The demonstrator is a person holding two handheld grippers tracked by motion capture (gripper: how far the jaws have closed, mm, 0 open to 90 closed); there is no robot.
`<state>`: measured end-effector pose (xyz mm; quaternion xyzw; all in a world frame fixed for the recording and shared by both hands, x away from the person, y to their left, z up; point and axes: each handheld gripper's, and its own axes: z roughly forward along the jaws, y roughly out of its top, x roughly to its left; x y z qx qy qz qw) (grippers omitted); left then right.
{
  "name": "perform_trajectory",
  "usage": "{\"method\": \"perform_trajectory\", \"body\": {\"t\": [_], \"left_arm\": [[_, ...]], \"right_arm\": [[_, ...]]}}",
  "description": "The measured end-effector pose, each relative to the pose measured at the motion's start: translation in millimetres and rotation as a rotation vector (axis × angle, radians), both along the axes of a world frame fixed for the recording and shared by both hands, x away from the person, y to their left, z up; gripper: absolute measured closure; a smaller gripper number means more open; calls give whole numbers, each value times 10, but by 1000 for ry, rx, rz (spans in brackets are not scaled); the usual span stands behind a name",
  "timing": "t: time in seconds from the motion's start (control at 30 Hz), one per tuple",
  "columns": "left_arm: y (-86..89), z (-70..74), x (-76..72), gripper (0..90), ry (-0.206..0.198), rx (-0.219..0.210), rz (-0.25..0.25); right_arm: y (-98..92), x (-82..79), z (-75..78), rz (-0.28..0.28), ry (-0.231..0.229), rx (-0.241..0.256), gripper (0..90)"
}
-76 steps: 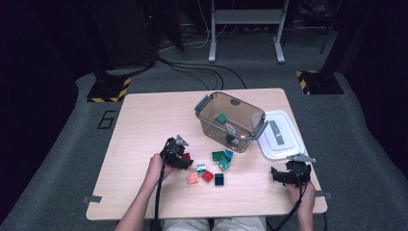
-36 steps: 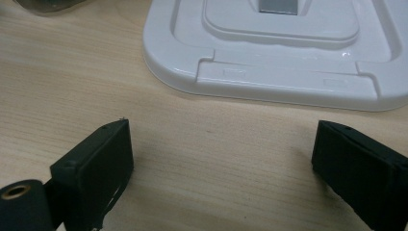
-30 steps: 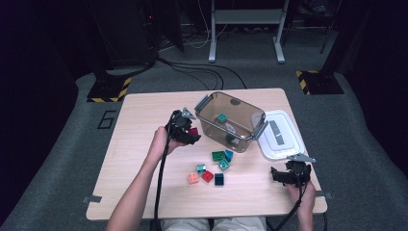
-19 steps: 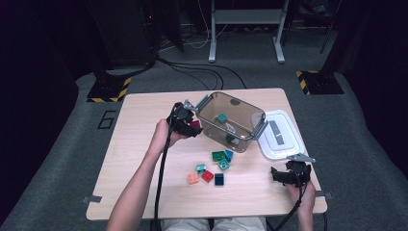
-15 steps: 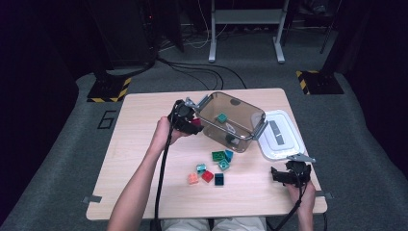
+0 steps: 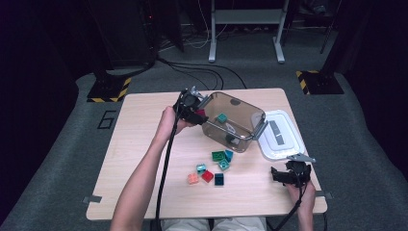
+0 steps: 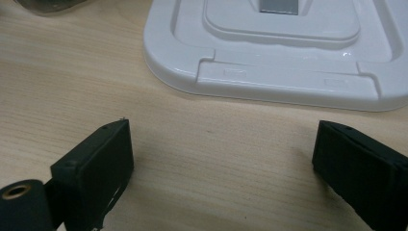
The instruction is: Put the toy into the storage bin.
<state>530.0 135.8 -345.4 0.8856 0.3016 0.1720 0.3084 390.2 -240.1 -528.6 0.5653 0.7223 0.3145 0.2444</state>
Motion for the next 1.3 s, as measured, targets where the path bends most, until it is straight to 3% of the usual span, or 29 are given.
{"method": "perform_trajectory", "body": {"t": [0.43, 1.3], "left_arm": [[-140, 51, 227, 407, 7, 15, 25], [-341, -259, 576, 406, 71, 32, 71]], "right_arm": [[-1, 1, 0, 3, 1, 2, 64], [-2, 2, 0, 3, 1, 2, 64]]}}
